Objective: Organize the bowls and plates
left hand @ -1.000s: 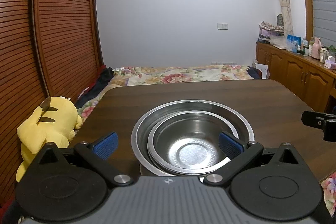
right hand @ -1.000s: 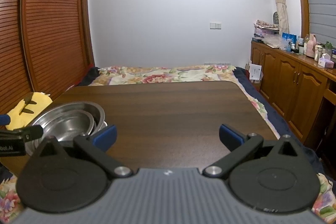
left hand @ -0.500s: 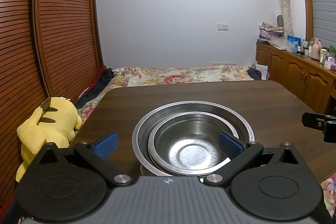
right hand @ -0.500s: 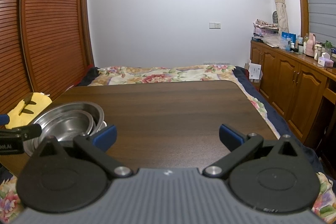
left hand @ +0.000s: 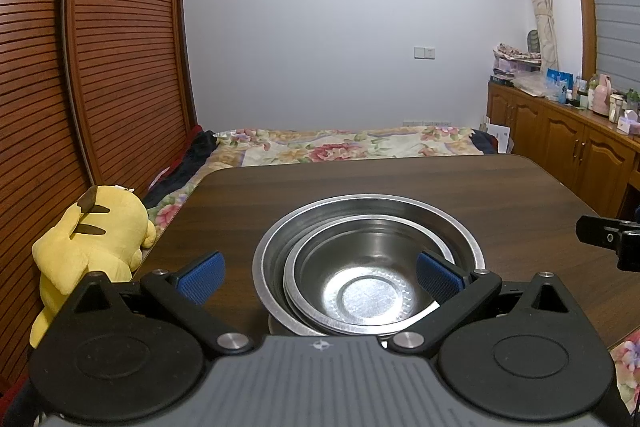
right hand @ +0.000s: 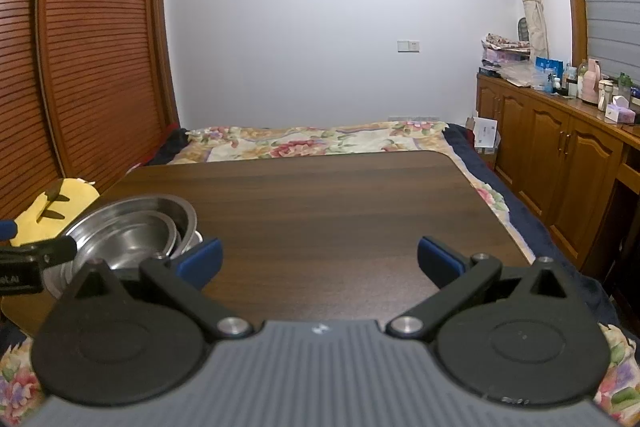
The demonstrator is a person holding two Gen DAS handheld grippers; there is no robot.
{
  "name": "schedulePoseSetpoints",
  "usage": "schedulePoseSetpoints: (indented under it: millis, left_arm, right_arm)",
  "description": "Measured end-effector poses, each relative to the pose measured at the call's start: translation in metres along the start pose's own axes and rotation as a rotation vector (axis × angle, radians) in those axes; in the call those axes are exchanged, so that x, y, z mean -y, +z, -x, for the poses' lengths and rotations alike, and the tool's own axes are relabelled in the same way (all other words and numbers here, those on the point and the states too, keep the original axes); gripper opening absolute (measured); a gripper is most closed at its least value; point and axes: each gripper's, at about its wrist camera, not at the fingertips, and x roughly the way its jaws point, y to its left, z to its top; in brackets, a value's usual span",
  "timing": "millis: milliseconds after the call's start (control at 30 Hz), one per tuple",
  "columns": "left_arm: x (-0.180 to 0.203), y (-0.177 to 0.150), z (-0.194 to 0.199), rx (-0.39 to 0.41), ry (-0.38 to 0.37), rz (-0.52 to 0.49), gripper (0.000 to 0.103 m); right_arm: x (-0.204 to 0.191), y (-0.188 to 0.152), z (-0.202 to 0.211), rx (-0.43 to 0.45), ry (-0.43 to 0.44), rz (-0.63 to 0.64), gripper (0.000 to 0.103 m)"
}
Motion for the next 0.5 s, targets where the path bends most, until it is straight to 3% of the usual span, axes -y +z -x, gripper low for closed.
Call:
schedulePoseSetpoints:
  millis: [500]
  left_arm:
    - [0.0019,0.0015,0.0014,0.001,-0.002,0.002,0.103]
  right_arm:
    - [0.0021,-0.0009,-0.0011,-0.002,-0.002,-0.003,0.103]
